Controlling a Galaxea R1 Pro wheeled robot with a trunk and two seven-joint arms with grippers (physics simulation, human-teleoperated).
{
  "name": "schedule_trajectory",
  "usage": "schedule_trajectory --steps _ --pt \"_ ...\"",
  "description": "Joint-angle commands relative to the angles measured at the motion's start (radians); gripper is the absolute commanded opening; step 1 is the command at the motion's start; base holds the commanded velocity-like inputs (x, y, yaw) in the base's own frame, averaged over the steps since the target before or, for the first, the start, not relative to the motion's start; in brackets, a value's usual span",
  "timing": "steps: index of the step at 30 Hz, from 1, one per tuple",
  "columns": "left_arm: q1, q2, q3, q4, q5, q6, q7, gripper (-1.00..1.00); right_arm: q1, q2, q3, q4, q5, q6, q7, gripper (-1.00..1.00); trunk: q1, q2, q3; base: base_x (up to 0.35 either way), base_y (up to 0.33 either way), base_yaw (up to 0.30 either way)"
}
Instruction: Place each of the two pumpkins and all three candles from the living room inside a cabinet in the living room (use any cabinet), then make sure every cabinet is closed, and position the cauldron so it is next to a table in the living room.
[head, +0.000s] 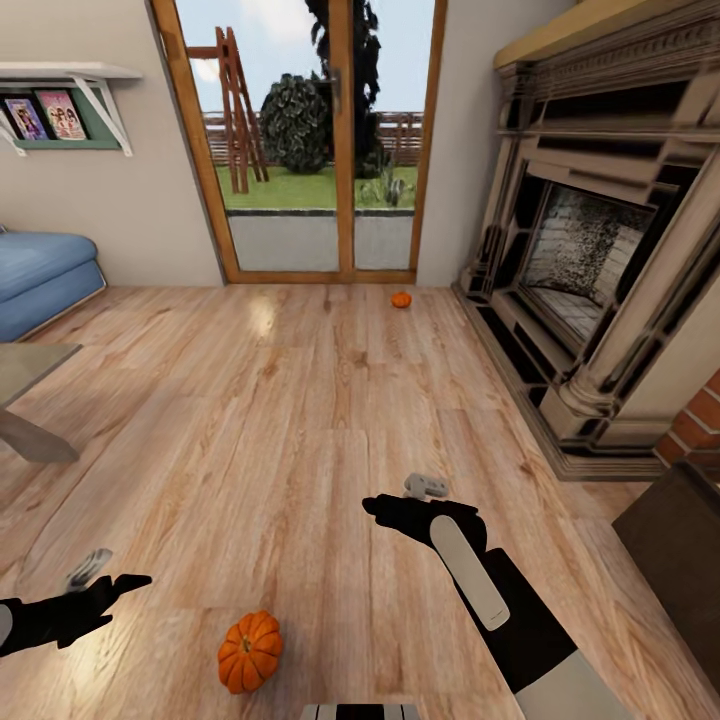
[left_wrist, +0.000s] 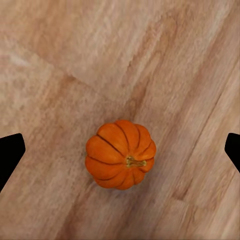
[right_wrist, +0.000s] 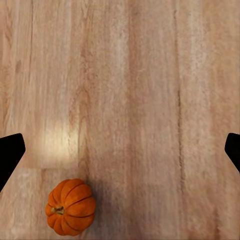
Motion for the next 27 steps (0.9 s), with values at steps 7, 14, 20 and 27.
schedule_trajectory --steps 7,14,20,27 --pt "0.0 0.0 0.003 0.0 0.002 -0.001 -0.001 1.0 0.0 -0.001 -0.002 -0.002 0.001 0.0 0.0 1.0 0.003 -0.001 -0.023 0.0 0.002 0.0" --pt "-0.001 -0.003 0.0 0.031 -0.002 -0.016 0.002 1.0 0.0 -0.002 0.004 -0.016 0.0 0.003 0.002 1.0 0.006 -0.003 -0.05 0.0 0.0 0.0" --pt "-0.001 -0.003 0.0 0.071 0.0 -0.042 0.001 1.0 0.002 -0.002 0.007 -0.072 -0.002 0.01 0.004 1.0 0.009 -0.004 -0.073 0.0 0.0 0.0" --pt "-0.001 -0.003 0.003 0.076 0.0 -0.047 -0.001 1.0 0.086 -0.012 -0.003 -0.267 -0.115 0.058 0.046 1.0 0.012 -0.006 -0.101 0.0 0.0 0.0"
